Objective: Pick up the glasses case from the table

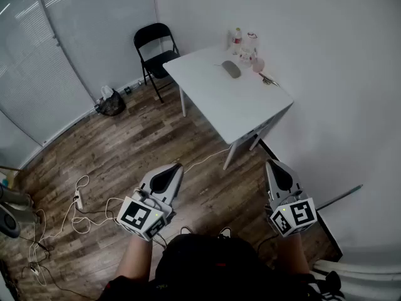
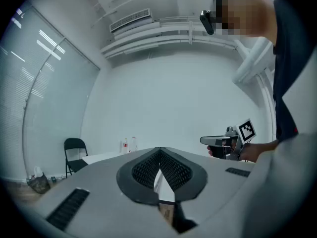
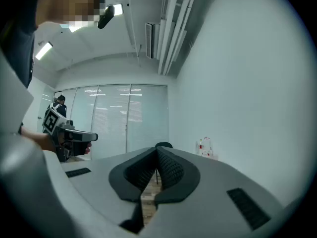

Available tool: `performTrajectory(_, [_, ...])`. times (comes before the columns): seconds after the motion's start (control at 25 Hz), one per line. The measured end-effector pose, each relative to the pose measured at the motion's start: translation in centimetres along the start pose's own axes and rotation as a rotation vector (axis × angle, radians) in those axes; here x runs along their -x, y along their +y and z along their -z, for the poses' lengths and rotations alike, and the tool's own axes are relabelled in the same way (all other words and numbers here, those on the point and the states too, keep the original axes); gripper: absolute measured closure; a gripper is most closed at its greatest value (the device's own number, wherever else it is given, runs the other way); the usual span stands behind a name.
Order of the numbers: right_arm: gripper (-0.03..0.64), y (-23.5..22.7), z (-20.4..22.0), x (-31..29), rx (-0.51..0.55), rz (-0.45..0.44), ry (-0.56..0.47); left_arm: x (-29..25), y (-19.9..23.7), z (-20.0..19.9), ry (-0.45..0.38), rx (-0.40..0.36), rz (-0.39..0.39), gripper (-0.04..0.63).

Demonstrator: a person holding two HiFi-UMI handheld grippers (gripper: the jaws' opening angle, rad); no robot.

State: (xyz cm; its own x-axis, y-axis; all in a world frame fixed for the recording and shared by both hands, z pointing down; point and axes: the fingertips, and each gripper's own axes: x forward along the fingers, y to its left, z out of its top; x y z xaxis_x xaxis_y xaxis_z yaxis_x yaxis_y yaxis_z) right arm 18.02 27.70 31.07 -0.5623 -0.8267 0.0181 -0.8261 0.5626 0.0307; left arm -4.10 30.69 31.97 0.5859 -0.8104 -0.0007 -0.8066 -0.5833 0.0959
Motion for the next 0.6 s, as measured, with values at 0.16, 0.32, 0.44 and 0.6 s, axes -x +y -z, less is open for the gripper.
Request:
performTrajectory(0.16, [0.597, 0.4, 0.1, 0.0, -0.006, 0.003, 0.005, 0.2, 0.0, 0.3, 0.01, -0.003, 0.005, 0.575])
performTrajectory(0.32, [0.597, 0.4, 0.4, -0.1, -0.001, -0.001, 0.006, 0.3, 0.0, 0.1, 0.01, -0.002, 0.003, 0.575])
performTrajectory(0.44, [0.597, 0.5, 0.5, -0.5, 0.008, -0.003, 0.009, -0.1, 0.1, -0.1, 0.006, -0.004, 0.01, 0.575])
performTrajectory(0.6, [0.597, 0.9, -0.1, -1.0, -0.007, 0.009, -0.009, 0.1, 0.7, -0.4, -0.004, -0.006, 0.012, 0.575])
